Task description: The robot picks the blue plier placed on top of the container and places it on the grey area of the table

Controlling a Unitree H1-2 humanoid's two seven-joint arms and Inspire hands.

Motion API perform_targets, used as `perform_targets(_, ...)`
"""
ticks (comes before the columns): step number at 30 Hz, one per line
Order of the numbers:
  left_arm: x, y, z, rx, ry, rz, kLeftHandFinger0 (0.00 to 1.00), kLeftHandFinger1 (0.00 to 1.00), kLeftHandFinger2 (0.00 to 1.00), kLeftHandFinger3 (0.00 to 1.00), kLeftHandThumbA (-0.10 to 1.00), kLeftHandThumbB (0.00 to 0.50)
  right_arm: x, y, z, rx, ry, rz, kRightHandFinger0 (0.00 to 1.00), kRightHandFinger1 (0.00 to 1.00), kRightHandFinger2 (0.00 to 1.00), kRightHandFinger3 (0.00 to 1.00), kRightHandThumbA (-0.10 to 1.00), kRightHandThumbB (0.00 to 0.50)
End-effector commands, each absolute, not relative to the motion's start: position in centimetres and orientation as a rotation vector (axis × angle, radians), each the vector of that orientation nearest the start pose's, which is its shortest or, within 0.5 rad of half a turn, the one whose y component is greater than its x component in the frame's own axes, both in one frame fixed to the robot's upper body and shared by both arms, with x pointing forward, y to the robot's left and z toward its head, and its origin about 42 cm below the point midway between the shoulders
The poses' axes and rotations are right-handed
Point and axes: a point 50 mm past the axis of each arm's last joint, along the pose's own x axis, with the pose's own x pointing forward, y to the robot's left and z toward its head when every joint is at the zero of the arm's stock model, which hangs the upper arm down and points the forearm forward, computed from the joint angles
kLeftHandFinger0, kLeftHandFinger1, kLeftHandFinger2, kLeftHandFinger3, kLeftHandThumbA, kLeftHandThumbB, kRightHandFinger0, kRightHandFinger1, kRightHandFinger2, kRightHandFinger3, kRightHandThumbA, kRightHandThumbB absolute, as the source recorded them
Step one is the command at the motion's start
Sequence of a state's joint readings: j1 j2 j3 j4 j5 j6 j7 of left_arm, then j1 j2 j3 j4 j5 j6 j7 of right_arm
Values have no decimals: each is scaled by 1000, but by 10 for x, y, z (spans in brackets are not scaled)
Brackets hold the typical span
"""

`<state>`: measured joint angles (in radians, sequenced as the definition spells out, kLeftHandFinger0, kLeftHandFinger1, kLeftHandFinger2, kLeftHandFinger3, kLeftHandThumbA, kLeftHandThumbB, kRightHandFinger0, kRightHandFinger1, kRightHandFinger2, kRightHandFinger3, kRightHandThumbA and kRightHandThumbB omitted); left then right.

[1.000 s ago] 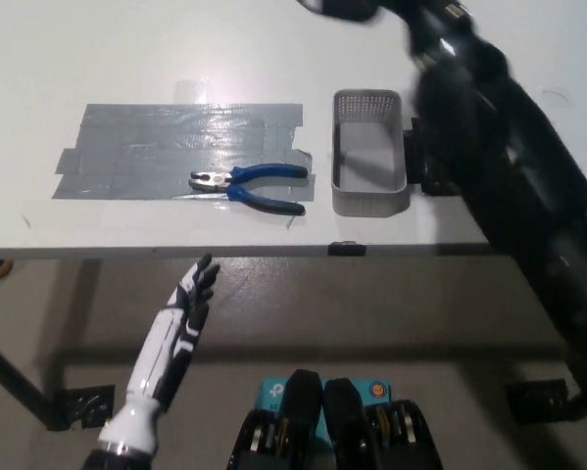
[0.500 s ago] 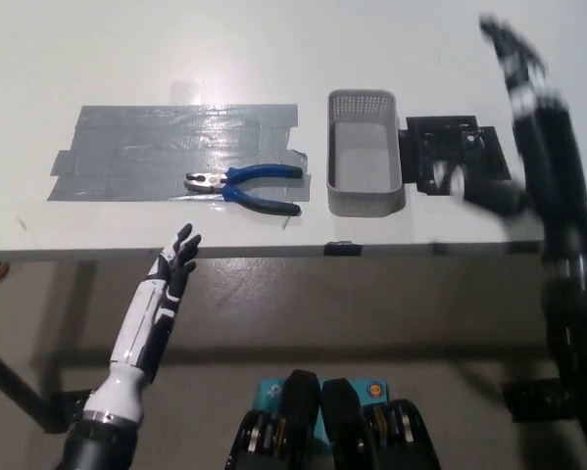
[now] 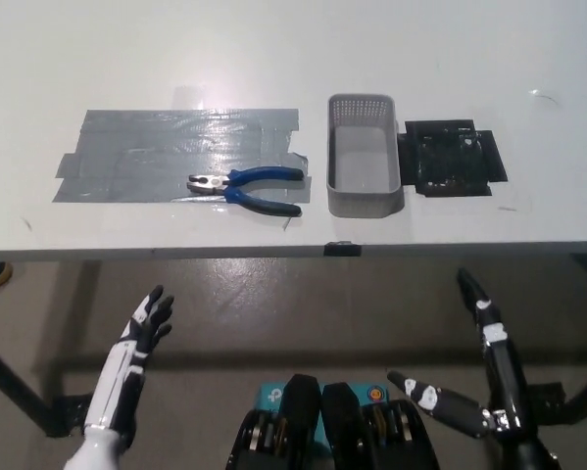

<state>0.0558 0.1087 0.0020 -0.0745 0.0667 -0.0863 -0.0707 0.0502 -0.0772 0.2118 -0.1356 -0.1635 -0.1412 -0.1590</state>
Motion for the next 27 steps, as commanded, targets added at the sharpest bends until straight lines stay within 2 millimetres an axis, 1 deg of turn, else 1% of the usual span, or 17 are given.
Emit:
perform_targets(1, 259, 247, 115, 159, -152, -73, 1000, 1000, 1000, 1000, 1000, 112, 255, -183, 130, -69, -279, 102, 1000, 1000, 1000, 1000, 1000, 30)
perform_targets(2, 254, 247, 110, 158, -140, -71, 1000, 1000, 1000, 1000, 1000, 111, 249, -183, 129, -56, -256, 113, 1000, 1000, 1000, 1000, 1000, 38)
perform_targets(4, 247, 247, 106, 156, -124, -71, 1000, 1000, 1000, 1000, 1000, 110, 243, -185, 124, -52, -237, 121, 1000, 1000, 1000, 1000, 1000, 38)
perform_targets(5, 247, 247, 105, 148, -118, -71, 1000, 1000, 1000, 1000, 1000, 117, 243, -185, 124, -51, -234, 123, 1000, 1000, 1000, 1000, 1000, 37)
perform_targets(8, 242, 246, 101, 145, -110, -65, 1000, 1000, 1000, 1000, 995, 118, 238, -187, 122, -50, -222, 130, 1000, 1000, 1000, 1000, 1000, 29)
perform_targets(11, 247, 246, 101, 155, -116, -74, 1000, 1000, 1000, 1000, 1000, 133, 240, -188, 124, -48, -220, 126, 1000, 1000, 1000, 1000, 987, 28)
perform_targets(13, 255, 245, 105, 149, -123, -77, 1000, 1000, 1000, 1000, 996, 146, 247, -189, 125, -42, -236, 126, 1000, 1000, 1000, 1000, 987, 28)
perform_targets(15, 259, 243, 107, 144, -133, -78, 1000, 1000, 1000, 1000, 982, 134, 251, -190, 125, -49, -239, 123, 1000, 1000, 1000, 1000, 994, 22)
perform_targets(16, 248, 242, 103, 143, -116, -77, 1000, 1000, 1000, 1000, 979, 134, 241, -191, 120, -49, -223, 128, 1000, 1000, 1000, 1000, 995, 16)
perform_targets(17, 245, 242, 102, 147, -117, -71, 1000, 1000, 1000, 1000, 978, 135, 238, -190, 120, -46, -221, 136, 1000, 1000, 1000, 1000, 994, 1)
perform_targets(18, 245, 243, 103, 146, -118, -70, 1000, 1000, 1000, 1000, 976, 129, 238, -190, 120, -44, -223, 137, 1000, 1000, 1000, 1000, 996, 0)
perform_targets(20, 250, 243, 108, 146, -137, -66, 1000, 1000, 1000, 1000, 970, 120, 242, -192, 123, -39, -235, 136, 1000, 1000, 1000, 1000, 1000, 0)
perform_targets(22, 259, 243, 111, 165, -162, -65, 1000, 1000, 1000, 1000, 978, 135, 250, -195, 127, -45, -241, 133, 1000, 1000, 1000, 1000, 980, 0)
perform_targets(23, 261, 242, 113, 169, -164, -64, 1000, 1000, 1000, 1000, 986, 142, 253, -196, 129, -47, -241, 136, 1000, 1000, 1000, 1000, 951, 0)
perform_targets(25, 262, 242, 116, 178, -168, -61, 1000, 1000, 1000, 1000, 997, 154, 255, -195, 130, -50, -246, 138, 1000, 1000, 1000, 1000, 932, 5)
perform_targets(27, 264, 242, 119, 192, -180, -60, 1000, 1000, 1000, 1000, 1000, 127, 258, -194, 130, -57, -259, 141, 1000, 1000, 1000, 1000, 926, 1)
